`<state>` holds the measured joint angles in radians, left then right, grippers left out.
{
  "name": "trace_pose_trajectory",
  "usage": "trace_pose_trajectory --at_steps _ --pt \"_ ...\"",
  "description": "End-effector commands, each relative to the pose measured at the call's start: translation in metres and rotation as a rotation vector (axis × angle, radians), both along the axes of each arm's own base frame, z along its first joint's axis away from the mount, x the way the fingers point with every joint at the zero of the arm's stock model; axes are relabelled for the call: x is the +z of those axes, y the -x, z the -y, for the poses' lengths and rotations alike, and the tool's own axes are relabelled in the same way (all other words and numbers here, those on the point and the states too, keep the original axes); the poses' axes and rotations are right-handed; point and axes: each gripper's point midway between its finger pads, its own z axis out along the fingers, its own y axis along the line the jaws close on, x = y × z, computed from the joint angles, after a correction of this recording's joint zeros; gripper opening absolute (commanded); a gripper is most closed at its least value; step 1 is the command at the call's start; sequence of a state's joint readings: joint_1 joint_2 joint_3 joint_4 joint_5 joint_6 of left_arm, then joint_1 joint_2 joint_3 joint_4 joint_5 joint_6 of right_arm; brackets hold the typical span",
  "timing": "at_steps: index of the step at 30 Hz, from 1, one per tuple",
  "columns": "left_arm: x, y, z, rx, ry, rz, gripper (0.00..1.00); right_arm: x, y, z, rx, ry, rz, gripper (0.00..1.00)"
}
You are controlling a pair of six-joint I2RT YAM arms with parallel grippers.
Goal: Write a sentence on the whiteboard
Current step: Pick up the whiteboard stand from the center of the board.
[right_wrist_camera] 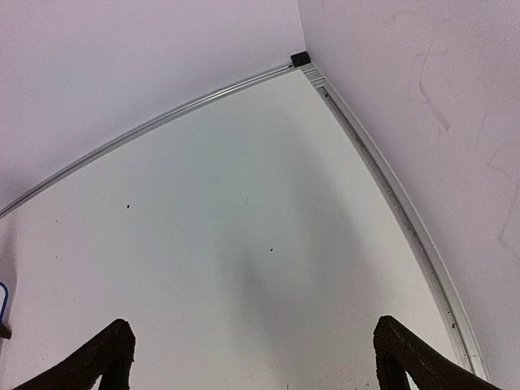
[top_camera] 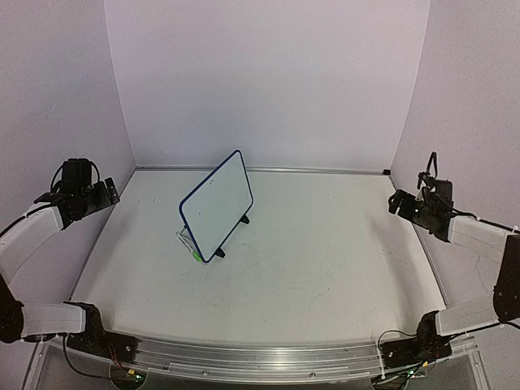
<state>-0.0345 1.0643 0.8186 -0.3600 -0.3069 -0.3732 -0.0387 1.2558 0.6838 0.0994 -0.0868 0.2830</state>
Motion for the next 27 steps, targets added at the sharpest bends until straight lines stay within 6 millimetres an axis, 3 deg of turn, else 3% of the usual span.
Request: trace_pose_trajectory --at_steps 1,5,8,10,14,18,22,27 --pt "0.049 0.006 0.009 -0.023 0.064 0.027 1.00 0.033 -0.009 -0.036 0.198 -0.073 0.074 0.98" --pt "0.069 -0.004 0.031 -0.168 0.074 -0.019 1.00 0.046 -0.009 -0.062 0.329 -0.028 0.106 0.98" --pt "0.087 -0.016 0.048 -0.304 0.057 -0.041 1.00 0.048 -0.009 -0.103 0.449 0.050 0.089 0.96" --pt "0.091 -0.020 0.051 -0.339 0.034 -0.044 1.00 0.043 -0.003 -0.146 0.557 0.086 0.073 0.94" --pt "0.085 -0.024 0.052 -0.361 0.001 0.002 1.00 0.031 0.011 -0.230 0.755 0.062 0.065 0.90" --pt "0.061 -0.024 0.061 -0.411 0.021 0.009 1.00 0.005 0.025 -0.303 0.914 0.096 0.013 0.87" --pt "0.043 -0.023 0.065 -0.435 0.027 -0.004 0.99 -0.016 0.042 -0.364 1.041 0.118 -0.019 0.85" --pt "0.045 -0.021 0.061 -0.438 -0.017 0.012 1.00 -0.053 0.070 -0.433 1.177 0.153 -0.050 0.79"
